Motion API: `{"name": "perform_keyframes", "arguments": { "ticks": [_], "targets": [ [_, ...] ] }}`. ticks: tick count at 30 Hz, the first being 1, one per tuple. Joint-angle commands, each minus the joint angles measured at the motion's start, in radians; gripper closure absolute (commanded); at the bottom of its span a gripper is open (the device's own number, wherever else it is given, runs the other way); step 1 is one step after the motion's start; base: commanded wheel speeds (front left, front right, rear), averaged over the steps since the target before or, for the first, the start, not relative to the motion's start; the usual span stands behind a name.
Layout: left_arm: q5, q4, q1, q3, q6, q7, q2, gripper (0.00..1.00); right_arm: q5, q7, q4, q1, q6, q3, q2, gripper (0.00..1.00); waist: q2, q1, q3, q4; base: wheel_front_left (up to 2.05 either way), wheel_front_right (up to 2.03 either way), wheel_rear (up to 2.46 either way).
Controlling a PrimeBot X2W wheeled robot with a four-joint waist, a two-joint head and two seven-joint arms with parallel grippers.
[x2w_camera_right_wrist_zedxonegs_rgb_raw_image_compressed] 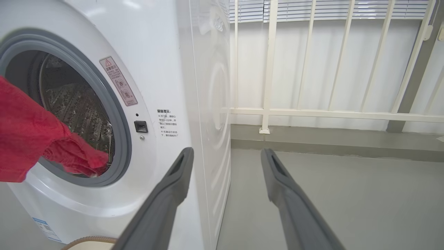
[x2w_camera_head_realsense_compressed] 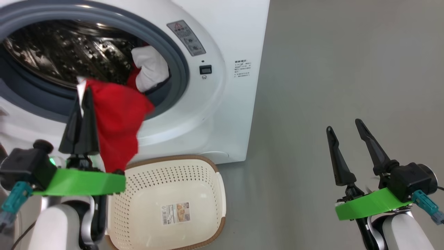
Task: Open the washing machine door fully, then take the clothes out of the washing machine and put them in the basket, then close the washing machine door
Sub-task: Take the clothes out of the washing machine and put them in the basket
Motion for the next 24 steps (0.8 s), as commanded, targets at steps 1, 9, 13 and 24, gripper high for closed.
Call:
{"name": "perform_keyframes", "arguments": {
  "ticks": [1, 9, 13, 24],
  "targets": [
    [-0.002, -0.064, 0.008, 0.019, 0.008, 0.017, 0.016, 1.00, 0.010, -0.006, -0.022, 0.007, 0.006, 0.020, 0.001, 0.00, 0.0000, 0.0000, -0.020, 0.008, 0.00, 0.00, 0.00],
    [-0.015, -0.204, 0.079, -0.010, 0.023, 0.099, 0.009, 1.00, 0.023, -0.006, -0.028, 0.015, 0.006, 0.018, 0.001, 0.00, 0.0000, 0.0000, -0.026, 0.016, 0.00, 0.00, 0.00],
    [-0.035, -0.180, 0.108, -0.014, 0.023, 0.106, 0.005, 1.00, 0.026, -0.006, -0.031, 0.010, 0.006, 0.020, 0.001, 0.00, 0.0000, 0.0000, -0.006, 0.019, 0.00, 0.00, 0.00],
    [-0.086, 0.108, 0.079, -0.034, 0.002, 0.064, -0.005, 1.00, 0.017, -0.006, -0.034, -0.019, 0.006, 0.022, 0.001, 0.00, 0.0000, 0.0000, 0.052, 0.016, 0.00, 0.00, 0.00]
  ]
}}
